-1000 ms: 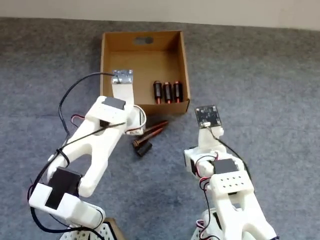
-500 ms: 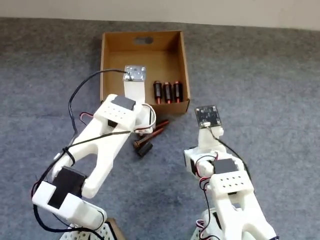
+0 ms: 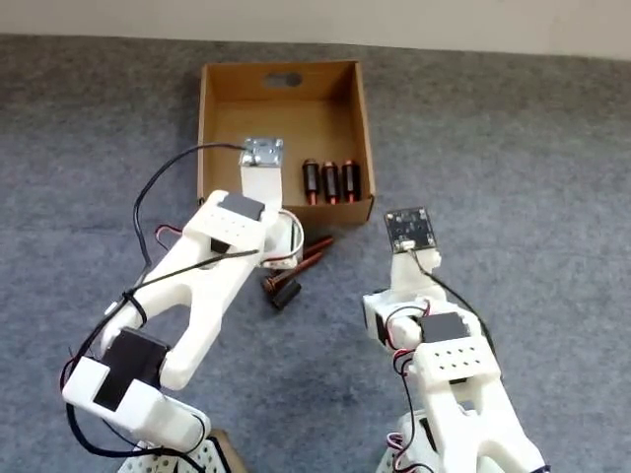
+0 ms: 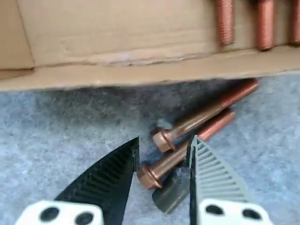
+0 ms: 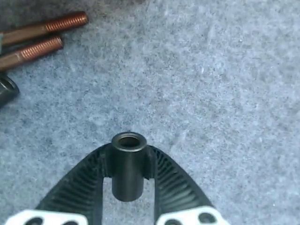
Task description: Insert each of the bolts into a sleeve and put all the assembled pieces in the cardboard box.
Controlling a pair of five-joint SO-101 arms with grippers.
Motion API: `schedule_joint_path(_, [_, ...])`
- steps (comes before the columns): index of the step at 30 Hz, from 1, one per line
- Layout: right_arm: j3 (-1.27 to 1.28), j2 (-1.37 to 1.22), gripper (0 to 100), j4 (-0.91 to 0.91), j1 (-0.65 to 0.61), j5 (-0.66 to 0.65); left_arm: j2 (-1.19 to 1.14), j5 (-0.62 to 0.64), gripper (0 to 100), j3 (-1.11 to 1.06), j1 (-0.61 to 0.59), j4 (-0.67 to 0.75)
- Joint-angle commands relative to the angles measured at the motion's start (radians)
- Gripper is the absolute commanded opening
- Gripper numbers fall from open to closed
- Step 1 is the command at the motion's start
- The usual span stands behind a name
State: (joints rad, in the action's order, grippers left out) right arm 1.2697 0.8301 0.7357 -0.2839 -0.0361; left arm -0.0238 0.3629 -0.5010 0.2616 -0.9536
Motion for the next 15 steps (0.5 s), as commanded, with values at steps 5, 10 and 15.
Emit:
schedule_joint_path(5, [-0.004,0.018,0.5,-0.018,0.01,0.006,0.005,0.006,19,-0.081,-0.012,0.121])
schedule_joint_path(10, [-0.004,0.016,0.5,-0.018,0.01,0.006,0.005,0.006,13,-0.085,-0.013,0.121])
schedule_joint_path(15, [-0.004,0.016,0.5,-0.018,0.01,0.006,0.005,0.006,4,-0.087,-0.028,0.121])
